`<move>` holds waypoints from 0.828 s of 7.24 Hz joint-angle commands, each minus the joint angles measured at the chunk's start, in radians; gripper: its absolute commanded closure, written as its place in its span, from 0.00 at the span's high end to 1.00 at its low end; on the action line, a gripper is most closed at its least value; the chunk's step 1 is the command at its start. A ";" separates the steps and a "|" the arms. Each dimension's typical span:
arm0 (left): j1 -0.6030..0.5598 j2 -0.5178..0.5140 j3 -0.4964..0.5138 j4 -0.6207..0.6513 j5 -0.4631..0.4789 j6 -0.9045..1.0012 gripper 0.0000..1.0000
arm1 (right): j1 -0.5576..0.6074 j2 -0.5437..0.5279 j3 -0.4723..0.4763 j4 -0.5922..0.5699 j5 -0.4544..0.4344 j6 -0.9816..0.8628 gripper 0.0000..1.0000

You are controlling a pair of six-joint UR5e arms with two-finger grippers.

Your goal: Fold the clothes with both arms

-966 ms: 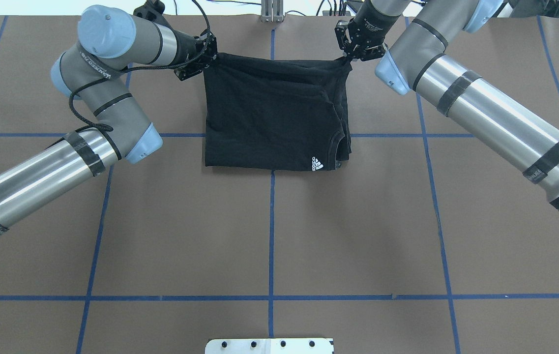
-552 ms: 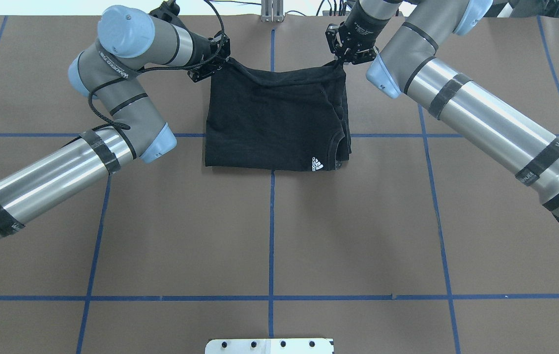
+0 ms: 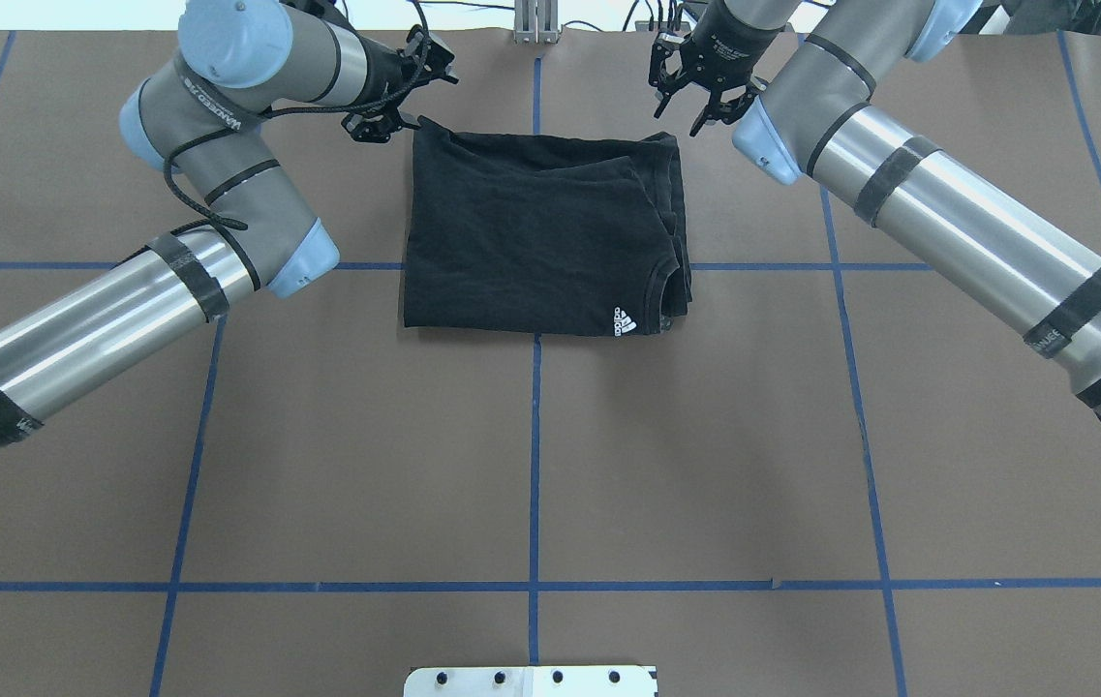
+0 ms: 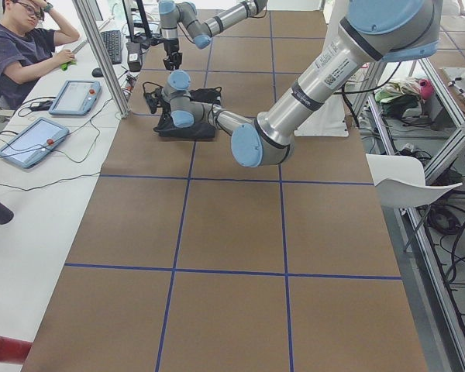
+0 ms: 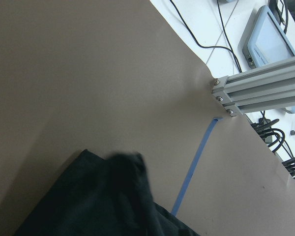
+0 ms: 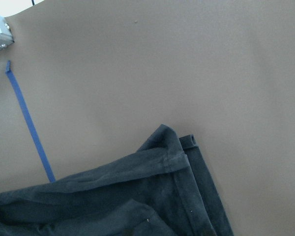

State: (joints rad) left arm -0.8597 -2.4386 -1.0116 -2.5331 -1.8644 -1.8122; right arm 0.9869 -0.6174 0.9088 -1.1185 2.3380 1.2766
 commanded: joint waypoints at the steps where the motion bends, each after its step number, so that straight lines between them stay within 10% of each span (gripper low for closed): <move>1: -0.024 0.010 -0.007 0.005 -0.021 0.052 1.00 | -0.032 0.008 -0.010 -0.003 -0.052 -0.048 1.00; 3: -0.070 0.080 -0.077 0.005 -0.141 0.086 1.00 | -0.091 0.019 -0.005 -0.003 -0.159 -0.130 1.00; 6: -0.194 0.445 -0.428 0.051 -0.220 0.422 1.00 | 0.016 -0.002 0.015 -0.024 -0.148 -0.302 1.00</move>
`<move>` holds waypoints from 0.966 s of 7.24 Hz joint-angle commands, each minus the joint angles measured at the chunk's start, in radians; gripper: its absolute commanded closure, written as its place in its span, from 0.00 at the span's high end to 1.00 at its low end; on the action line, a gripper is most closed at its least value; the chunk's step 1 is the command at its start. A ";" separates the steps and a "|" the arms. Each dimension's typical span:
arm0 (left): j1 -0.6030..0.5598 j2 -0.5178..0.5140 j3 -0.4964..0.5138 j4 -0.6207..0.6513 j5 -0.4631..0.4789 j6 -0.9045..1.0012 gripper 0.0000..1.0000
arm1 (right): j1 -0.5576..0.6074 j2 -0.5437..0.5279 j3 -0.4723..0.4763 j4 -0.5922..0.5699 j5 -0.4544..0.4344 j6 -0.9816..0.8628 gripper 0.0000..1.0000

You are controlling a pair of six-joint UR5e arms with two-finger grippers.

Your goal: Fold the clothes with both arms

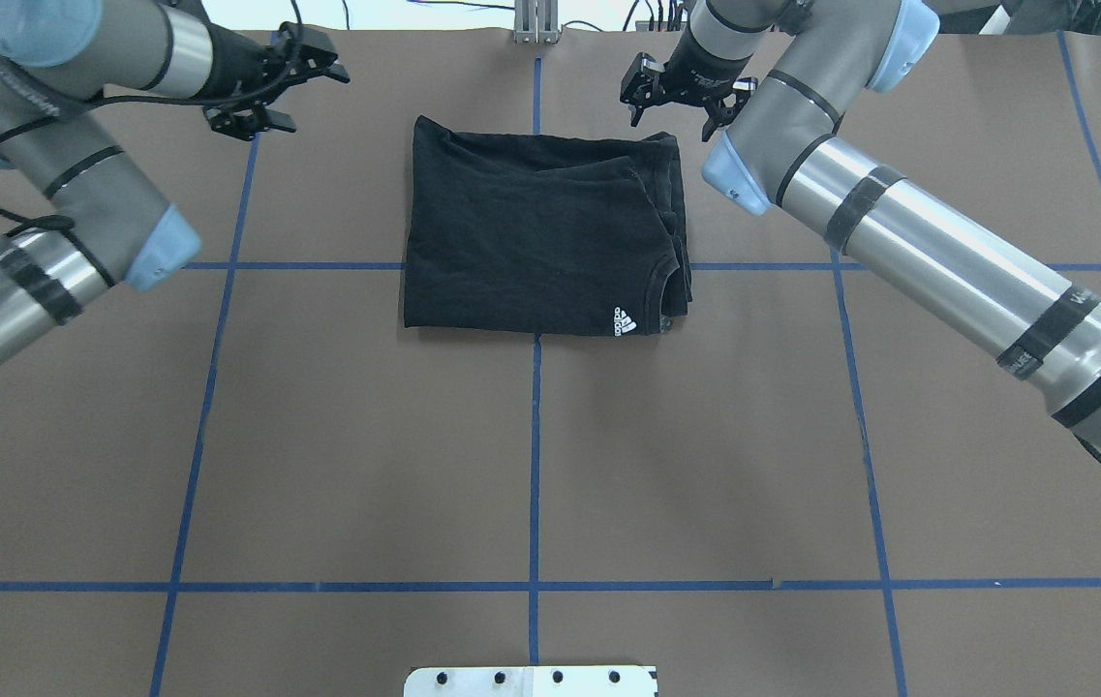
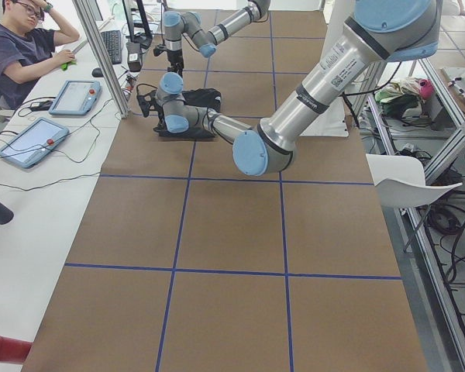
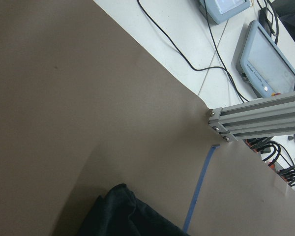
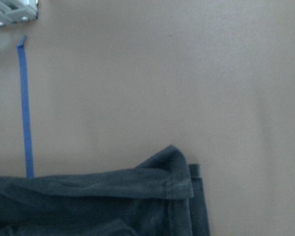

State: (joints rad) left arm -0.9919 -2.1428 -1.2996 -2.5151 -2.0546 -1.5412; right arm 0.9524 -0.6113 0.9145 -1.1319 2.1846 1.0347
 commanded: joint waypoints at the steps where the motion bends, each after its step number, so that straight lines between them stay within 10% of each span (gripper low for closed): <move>1: -0.082 0.256 -0.243 0.082 -0.019 0.303 1.00 | 0.081 -0.037 0.041 -0.078 0.006 -0.132 1.00; 4: -0.232 0.472 -0.328 0.111 -0.018 0.745 1.00 | 0.233 -0.313 0.313 -0.337 -0.008 -0.636 1.00; 7: -0.321 0.557 -0.328 0.120 -0.021 1.033 1.00 | 0.383 -0.517 0.366 -0.354 0.059 -0.890 1.00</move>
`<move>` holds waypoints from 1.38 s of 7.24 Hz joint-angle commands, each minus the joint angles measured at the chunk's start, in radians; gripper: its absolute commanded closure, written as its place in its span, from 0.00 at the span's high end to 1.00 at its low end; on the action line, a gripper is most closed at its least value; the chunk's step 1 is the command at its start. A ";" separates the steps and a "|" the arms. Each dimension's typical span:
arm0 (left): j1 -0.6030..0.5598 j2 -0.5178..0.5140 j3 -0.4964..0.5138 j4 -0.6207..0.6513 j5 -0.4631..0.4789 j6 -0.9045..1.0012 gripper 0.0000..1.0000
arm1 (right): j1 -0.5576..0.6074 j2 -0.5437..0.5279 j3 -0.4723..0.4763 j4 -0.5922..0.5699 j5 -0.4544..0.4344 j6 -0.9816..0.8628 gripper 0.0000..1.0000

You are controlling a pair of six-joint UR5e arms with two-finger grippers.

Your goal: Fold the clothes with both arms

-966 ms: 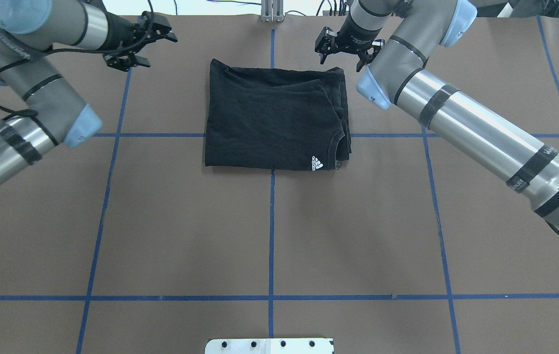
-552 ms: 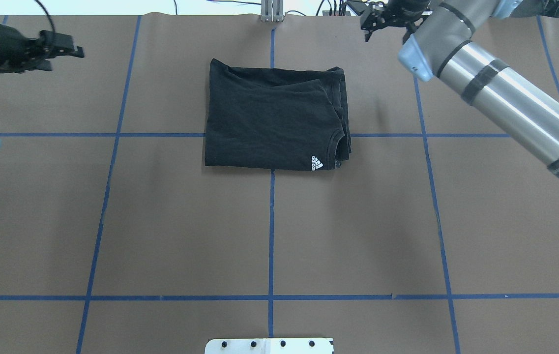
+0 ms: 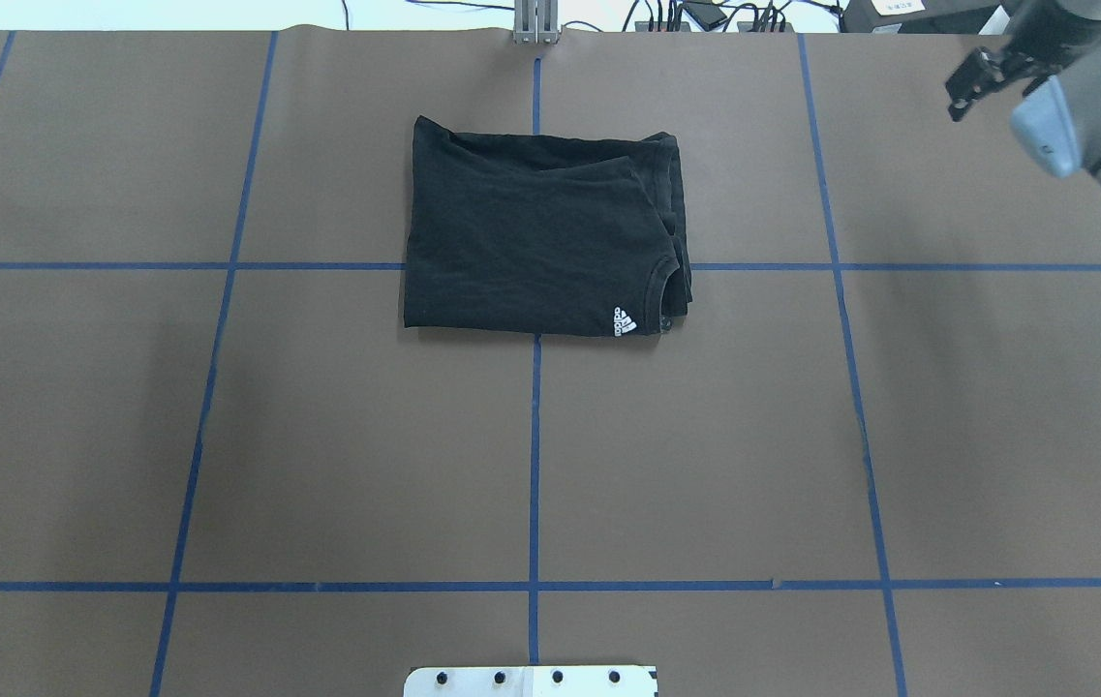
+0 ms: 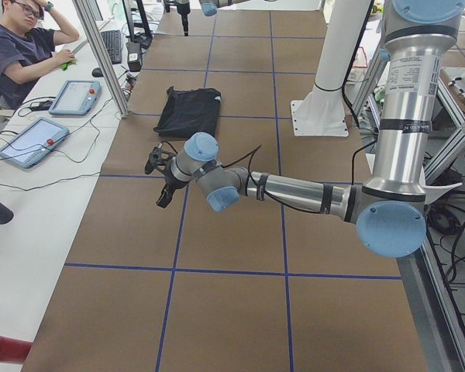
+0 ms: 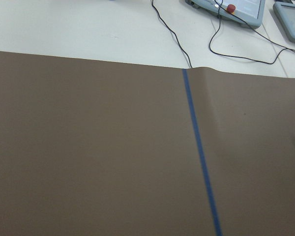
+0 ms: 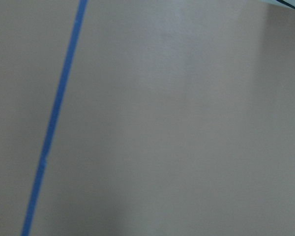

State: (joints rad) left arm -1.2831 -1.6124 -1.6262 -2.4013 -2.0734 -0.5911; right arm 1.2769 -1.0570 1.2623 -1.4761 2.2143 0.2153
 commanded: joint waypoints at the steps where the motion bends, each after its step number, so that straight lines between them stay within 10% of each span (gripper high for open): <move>1: -0.032 0.022 0.009 0.008 0.007 0.080 1.00 | 0.105 -0.101 0.016 -0.006 0.054 -0.074 1.00; 4: -0.041 0.035 -0.004 -0.009 0.010 0.082 1.00 | 0.193 -0.249 0.098 0.000 0.140 -0.074 1.00; 7: -0.051 0.063 0.000 0.037 0.000 0.185 1.00 | 0.223 -0.476 0.380 -0.004 0.123 -0.068 1.00; 10: -0.105 0.051 -0.038 0.458 -0.001 0.561 1.00 | 0.223 -0.584 0.434 -0.009 0.119 -0.077 1.00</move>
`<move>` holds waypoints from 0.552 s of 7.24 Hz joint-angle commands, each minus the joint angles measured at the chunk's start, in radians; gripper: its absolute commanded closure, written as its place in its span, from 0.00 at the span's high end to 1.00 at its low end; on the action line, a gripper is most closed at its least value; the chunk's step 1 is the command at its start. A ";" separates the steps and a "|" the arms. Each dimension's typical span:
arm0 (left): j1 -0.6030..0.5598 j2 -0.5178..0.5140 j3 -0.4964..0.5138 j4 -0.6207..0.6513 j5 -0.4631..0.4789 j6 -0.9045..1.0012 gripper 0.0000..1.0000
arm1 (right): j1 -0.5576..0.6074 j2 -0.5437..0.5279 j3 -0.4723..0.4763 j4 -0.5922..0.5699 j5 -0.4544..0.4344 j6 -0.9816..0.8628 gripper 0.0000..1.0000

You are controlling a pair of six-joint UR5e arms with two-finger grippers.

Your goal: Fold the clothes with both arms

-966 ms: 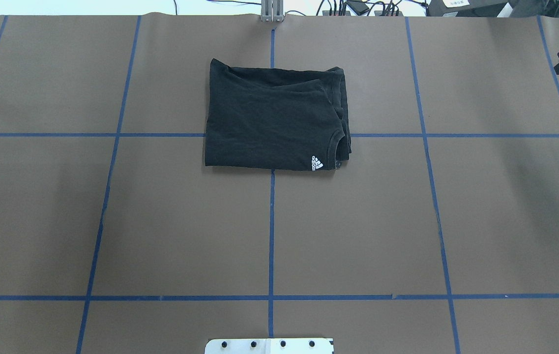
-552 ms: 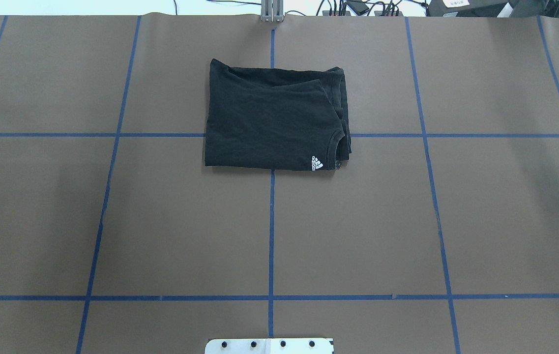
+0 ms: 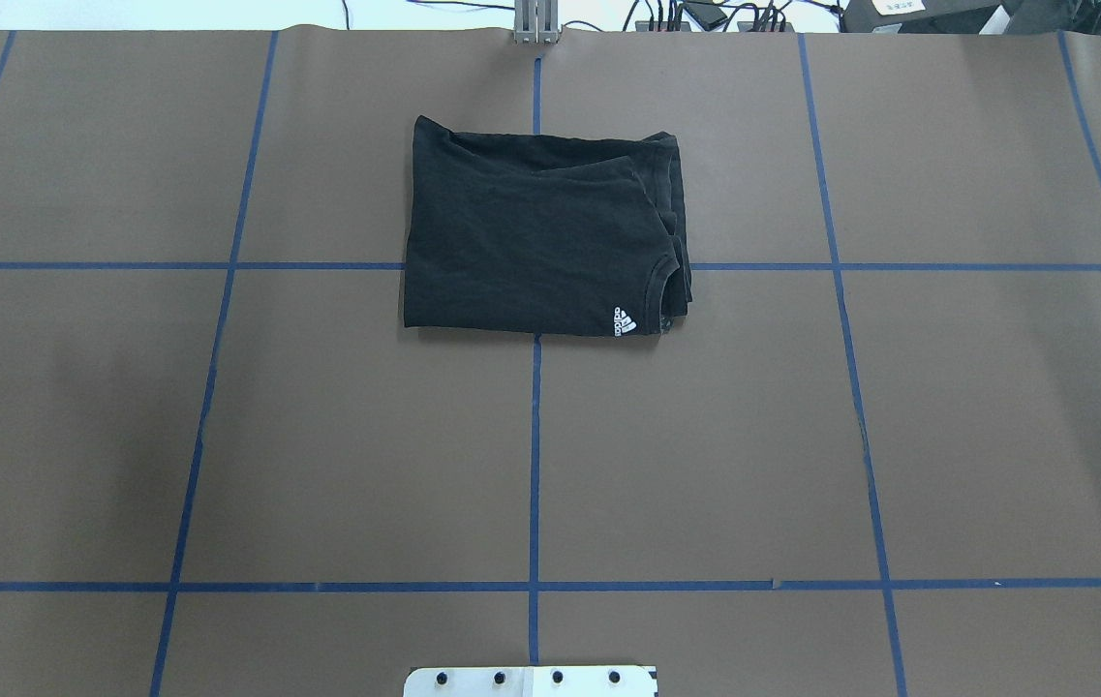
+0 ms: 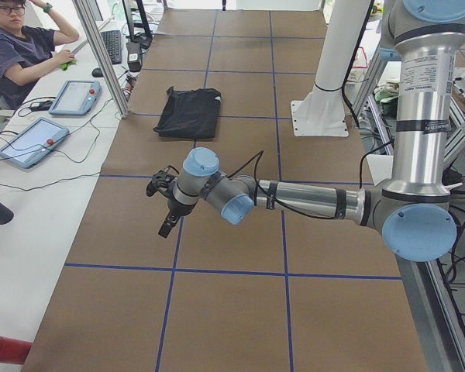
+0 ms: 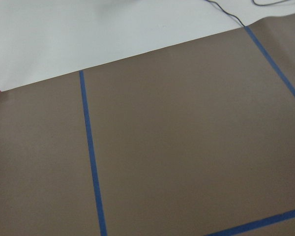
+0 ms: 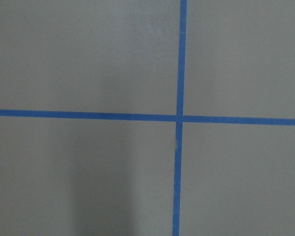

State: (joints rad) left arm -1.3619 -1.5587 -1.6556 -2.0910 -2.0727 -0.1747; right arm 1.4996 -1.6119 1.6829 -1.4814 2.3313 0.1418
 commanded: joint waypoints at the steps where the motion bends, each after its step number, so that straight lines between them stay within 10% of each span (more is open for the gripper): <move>1: -0.058 -0.003 -0.012 0.252 -0.004 0.285 1.00 | 0.001 -0.032 0.012 -0.010 0.008 -0.013 1.00; 4: -0.117 0.002 -0.018 0.388 -0.172 0.366 1.00 | 0.005 -0.092 0.043 -0.017 0.006 -0.001 1.00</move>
State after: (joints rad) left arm -1.4535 -1.5625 -1.6729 -1.7515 -2.1542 0.1748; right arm 1.5025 -1.6733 1.7053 -1.4938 2.3380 0.1354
